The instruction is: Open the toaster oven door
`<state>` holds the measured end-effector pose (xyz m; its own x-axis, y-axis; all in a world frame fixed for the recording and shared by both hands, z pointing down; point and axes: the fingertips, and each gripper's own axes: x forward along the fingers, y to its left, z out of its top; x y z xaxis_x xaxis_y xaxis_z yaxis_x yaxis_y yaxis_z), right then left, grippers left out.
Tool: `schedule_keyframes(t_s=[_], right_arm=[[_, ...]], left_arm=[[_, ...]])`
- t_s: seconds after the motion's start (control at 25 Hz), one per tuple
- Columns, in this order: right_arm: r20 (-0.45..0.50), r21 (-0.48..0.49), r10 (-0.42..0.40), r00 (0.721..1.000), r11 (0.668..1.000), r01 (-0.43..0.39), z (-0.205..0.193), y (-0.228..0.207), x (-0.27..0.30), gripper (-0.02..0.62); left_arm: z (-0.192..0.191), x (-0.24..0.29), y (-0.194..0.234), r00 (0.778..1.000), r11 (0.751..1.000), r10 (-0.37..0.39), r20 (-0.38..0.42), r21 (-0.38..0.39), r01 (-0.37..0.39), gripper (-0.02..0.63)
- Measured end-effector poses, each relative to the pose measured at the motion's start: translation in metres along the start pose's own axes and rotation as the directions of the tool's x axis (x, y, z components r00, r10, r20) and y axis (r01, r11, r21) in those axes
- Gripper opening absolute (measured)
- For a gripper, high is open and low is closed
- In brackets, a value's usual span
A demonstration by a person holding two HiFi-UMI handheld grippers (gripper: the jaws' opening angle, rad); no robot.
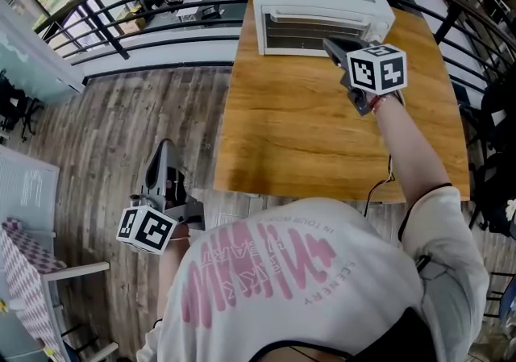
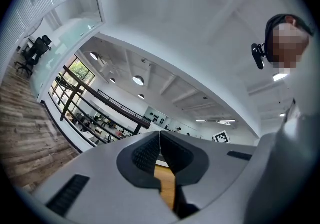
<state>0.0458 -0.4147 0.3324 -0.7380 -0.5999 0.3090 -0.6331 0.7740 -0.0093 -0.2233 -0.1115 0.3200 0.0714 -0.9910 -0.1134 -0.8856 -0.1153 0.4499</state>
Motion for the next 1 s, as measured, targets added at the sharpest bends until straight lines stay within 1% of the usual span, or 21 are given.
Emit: schedule_keyframes(t_s=[0.16,0.32,0.4,0.56,0.8,0.96,1.0], right_arm=[[-0.043,-0.048,0.008,0.999,0.999,-0.01,0.002,-0.001,0.015,0.008],[-0.062,-0.052,0.02,0.998,0.998,-0.023,0.006,-0.002,0.029,0.008],[-0.081,-0.073,0.003,0.997,0.997,-0.009,0.007,-0.008,0.035,0.008],[-0.105,-0.153,-0.061,0.993,0.987,0.045,0.014,-0.019,0.043,0.008],[-0.158,-0.282,-0.13,0.979,0.956,0.081,0.014,-0.035,0.056,0.008],[-0.161,-0.381,-0.149,0.976,0.921,0.077,0.016,-0.042,0.066,0.011],[-0.161,-0.41,-0.151,0.975,0.909,0.073,0.016,-0.043,0.068,0.028]], left_arm=[[0.002,-0.009,0.005,1.0,1.0,0.026,0.009,-0.002,-0.026,0.021],[0.001,-0.017,0.013,0.998,0.998,0.054,0.013,-0.01,-0.054,0.021],[0.0,-0.02,0.017,0.998,0.998,0.065,0.014,-0.01,-0.065,0.021],[0.002,-0.025,0.023,0.996,0.996,0.083,0.013,-0.008,-0.083,0.021],[0.004,-0.031,0.033,0.993,0.993,0.115,0.013,-0.011,-0.115,0.021],[0.001,-0.034,0.041,0.99,0.99,0.137,0.019,-0.027,-0.136,0.021],[0.001,-0.034,0.043,0.99,0.99,0.142,0.021,-0.03,-0.141,0.021]])
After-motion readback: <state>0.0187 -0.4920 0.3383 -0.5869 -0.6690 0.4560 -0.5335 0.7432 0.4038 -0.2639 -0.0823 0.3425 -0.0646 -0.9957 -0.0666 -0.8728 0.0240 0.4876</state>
